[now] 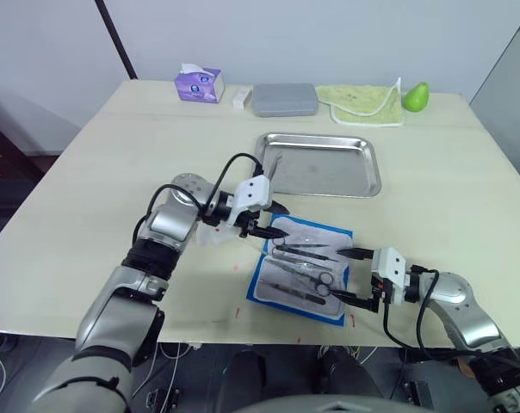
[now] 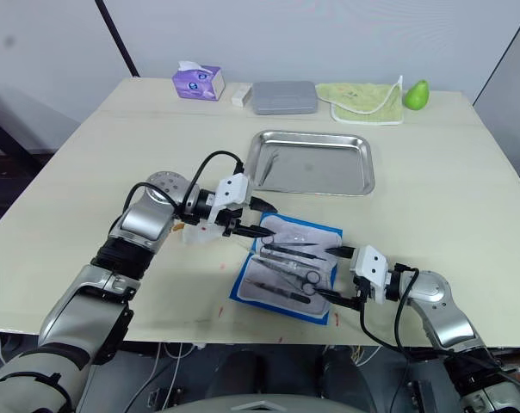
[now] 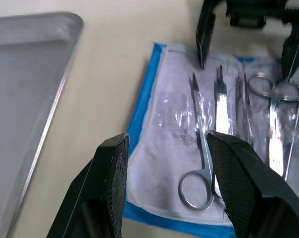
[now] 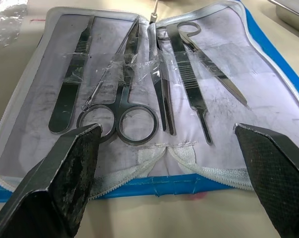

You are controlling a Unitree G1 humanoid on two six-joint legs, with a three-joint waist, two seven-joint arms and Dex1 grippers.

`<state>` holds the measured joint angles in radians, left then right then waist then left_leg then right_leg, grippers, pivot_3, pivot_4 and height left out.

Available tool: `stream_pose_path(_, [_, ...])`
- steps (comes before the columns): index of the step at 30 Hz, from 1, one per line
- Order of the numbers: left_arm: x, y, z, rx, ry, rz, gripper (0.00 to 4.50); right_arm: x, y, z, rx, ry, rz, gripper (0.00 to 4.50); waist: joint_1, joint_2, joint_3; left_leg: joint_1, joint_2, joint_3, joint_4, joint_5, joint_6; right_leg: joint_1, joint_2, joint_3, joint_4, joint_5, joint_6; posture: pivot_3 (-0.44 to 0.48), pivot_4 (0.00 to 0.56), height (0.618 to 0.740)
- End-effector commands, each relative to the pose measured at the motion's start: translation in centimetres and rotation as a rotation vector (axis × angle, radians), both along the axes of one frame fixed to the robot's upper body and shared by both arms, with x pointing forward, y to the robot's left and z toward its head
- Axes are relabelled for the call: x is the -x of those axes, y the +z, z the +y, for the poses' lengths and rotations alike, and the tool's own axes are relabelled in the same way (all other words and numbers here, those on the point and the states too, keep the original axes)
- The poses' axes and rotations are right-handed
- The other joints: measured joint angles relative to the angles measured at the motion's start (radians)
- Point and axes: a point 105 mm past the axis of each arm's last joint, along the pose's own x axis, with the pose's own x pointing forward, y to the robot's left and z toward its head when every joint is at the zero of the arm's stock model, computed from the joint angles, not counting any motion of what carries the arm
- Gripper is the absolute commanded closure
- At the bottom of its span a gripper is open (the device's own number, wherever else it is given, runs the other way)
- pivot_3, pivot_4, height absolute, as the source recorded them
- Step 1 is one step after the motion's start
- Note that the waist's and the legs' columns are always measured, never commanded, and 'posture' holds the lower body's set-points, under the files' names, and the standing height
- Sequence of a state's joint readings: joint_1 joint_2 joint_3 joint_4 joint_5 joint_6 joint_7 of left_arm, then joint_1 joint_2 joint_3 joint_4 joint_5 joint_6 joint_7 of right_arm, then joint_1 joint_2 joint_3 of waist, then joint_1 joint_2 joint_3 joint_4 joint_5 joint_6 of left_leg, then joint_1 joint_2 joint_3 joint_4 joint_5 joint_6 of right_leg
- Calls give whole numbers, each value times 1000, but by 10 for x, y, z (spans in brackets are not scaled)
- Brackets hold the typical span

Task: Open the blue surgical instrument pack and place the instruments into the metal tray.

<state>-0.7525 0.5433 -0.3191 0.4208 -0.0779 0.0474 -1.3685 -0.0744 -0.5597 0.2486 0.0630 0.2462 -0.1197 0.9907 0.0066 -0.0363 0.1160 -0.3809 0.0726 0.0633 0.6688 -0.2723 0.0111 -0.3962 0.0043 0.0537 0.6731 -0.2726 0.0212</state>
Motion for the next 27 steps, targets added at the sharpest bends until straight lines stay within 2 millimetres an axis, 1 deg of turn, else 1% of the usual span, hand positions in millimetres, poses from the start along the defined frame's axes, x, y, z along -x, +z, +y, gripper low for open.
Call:
stream_pose_path(1, [-4, 2, -4, -36, -33, -71, 1829, 18, -49, -13, 147, -35, 181, 0, -1, 0, 0, 0, 0, 0, 0, 0, 0, 0, 0, 0, 0, 0, 0, 0, 150, 736])
stream_pose_path(4, [-3, -3, -9, -41, -51, -71, 1829, 18, -47, -13, 147, -38, 181, 0, -2, 0, 0, 0, 0, 0, 0, 0, 0, 0, 0, 0, 0, 0, 0, 0, 150, 736])
stream_pose_path(8, [-1, -12, -11, -70, -73, -71, 1829, 18, -44, -11, 144, -37, 179, 0, -5, 0, 0, 0, 0, 0, 0, 0, 0, 0, 0, 0, 0, 0, 0, 0, 150, 736])
stream_pose_path(12, [2, -14, -13, -68, -80, -60, 1829, 17, -41, -11, 145, -39, 178, 0, -10, 1, 1, 0, 0, 0, 0, 0, 0, 0, 0, 0, 0, 0, 1, 0, 150, 736])
stream_pose_path(23, [0, -29, -5, -134, -37, -69, 1829, 17, -39, -9, 146, -40, 182, 0, -16, 2, 1, 0, 0, 0, 0, 0, 0, 0, 0, 0, 0, 1, 2, 0, 150, 736])
stream_pose_path(27, [-2, -30, -3, -150, -41, -86, 1829, 16, -37, -8, 143, -39, 182, 0, -17, 2, 1, 0, 0, -1, 0, 0, 0, 0, 0, -1, 0, 1, 2, 0, 150, 736])
